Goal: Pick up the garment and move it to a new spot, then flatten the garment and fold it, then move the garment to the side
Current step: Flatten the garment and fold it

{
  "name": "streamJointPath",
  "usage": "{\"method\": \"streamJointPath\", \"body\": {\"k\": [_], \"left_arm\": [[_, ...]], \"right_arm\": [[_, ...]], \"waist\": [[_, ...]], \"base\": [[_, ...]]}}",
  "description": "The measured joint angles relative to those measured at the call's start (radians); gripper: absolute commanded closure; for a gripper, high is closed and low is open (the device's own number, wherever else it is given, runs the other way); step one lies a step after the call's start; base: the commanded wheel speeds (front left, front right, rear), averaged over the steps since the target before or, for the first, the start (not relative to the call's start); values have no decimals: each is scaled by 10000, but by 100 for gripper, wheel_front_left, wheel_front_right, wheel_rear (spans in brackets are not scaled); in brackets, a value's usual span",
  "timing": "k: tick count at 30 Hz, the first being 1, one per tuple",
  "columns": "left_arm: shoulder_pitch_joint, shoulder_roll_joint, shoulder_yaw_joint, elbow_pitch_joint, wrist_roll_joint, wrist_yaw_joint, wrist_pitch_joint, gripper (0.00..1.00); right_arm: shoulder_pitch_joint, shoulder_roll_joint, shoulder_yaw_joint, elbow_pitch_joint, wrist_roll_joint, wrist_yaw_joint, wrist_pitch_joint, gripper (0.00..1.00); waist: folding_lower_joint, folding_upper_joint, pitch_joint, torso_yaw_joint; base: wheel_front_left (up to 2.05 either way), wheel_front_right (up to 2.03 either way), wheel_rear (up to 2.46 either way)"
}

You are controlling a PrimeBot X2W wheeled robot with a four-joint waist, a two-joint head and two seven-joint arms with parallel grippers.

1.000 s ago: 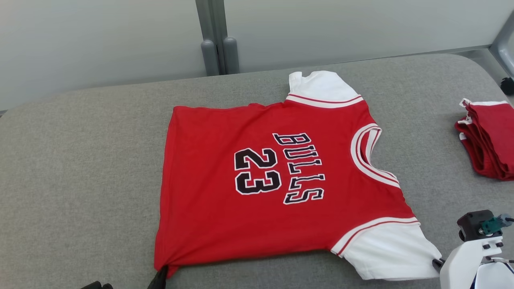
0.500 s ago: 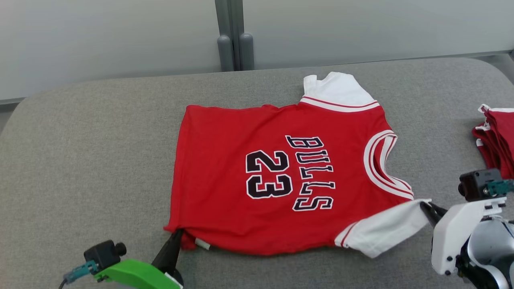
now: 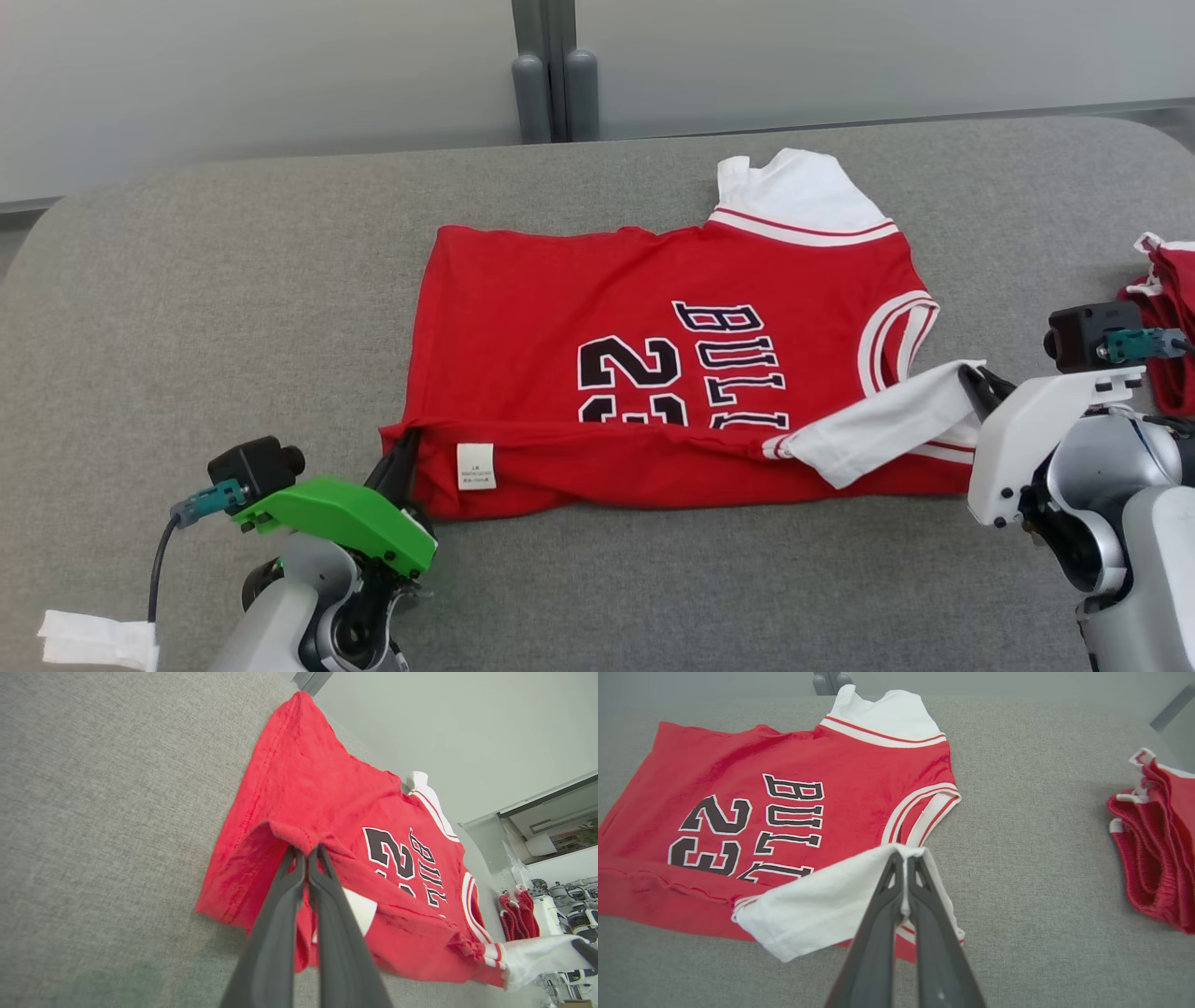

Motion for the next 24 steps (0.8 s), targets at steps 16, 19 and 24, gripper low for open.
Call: {"method": "streamJointPath", "body": {"k": [16, 19, 24], "left_arm": [[-1406, -424, -119, 2211, 320, -387, -380, 100], [-1685, -539, -217, 2543, 491, -535, -633, 0], [-1756, -493, -326, 2915, 803, -604, -1346, 0]], "right_arm": [[-1876, 226, 360, 2109, -729, 2, -1808, 100], [-2207, 405, 251, 2673, -1068, 4, -2370, 0], [-2267, 731, 75, 2824, -984, 4, -3290, 0]], "waist": [[0, 0, 436, -1], [0, 0, 493, 31], [0, 0, 456, 85]], "base": [[0, 0, 0], [0, 0, 0], [0, 0, 0]]}}
